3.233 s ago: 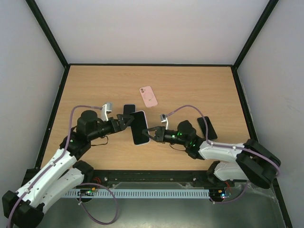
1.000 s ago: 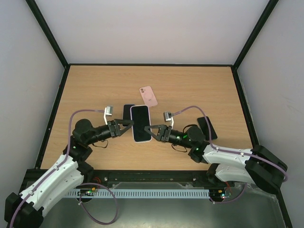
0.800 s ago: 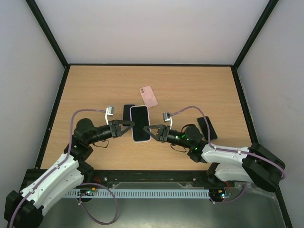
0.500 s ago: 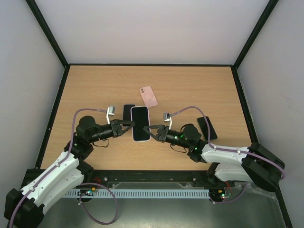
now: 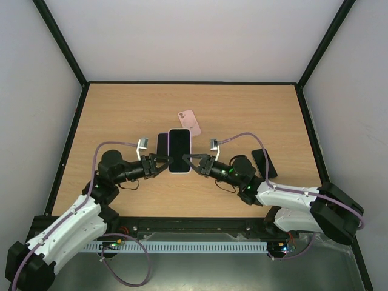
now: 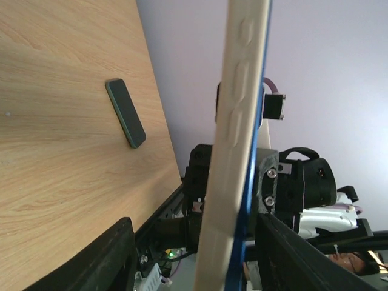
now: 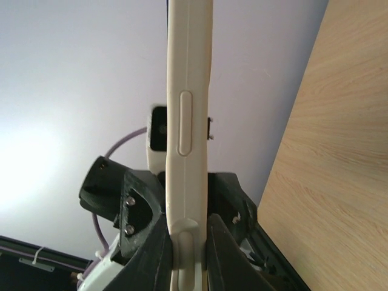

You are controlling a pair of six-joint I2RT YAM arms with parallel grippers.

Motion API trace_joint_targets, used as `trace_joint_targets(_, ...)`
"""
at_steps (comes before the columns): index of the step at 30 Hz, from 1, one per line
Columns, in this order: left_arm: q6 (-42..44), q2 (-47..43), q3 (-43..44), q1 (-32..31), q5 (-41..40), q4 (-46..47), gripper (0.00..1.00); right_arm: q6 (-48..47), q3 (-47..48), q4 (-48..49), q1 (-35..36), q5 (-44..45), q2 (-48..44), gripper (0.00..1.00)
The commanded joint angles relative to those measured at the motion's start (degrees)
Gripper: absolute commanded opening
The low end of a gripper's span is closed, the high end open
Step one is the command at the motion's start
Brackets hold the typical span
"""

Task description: Put the phone into the phone case

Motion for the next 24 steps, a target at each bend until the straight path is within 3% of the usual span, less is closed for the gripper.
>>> trace_joint_targets(1, -3.7, -0.7, -2.6, -0.4, 2.7, 5.1, 0.54, -0.1, 3.1, 5.5, 0.3, 3.6, -1.7, 0.02)
trace_joint_targets(7, -4.3, -1.7, -2.6, -0.4, 2.7, 4.5, 0.43, 0.2, 3.0, 5.3, 0.3, 5.8, -1.7, 0.02)
trace_joint_targets(14, -0.4, 0.7, 0.0, -0.4, 1.9, -4.2, 0.04, -1.3, 2.7, 3.4, 0.3, 6.2, -1.1, 0.02)
trace_joint_targets(17, 2.9, 1.9, 2.2, -0.4, -0.1, -10.8, 0.03, -3.6, 2.9, 0.2, 0.3, 6.2, -1.1, 0.02)
trace_joint_targets(24, 3.5, 2.2, 3.7, -0.3, -1.3, -13.1, 0.03, -7.1, 2.5, -6.8, 0.3, 4.9, -1.8, 0.02)
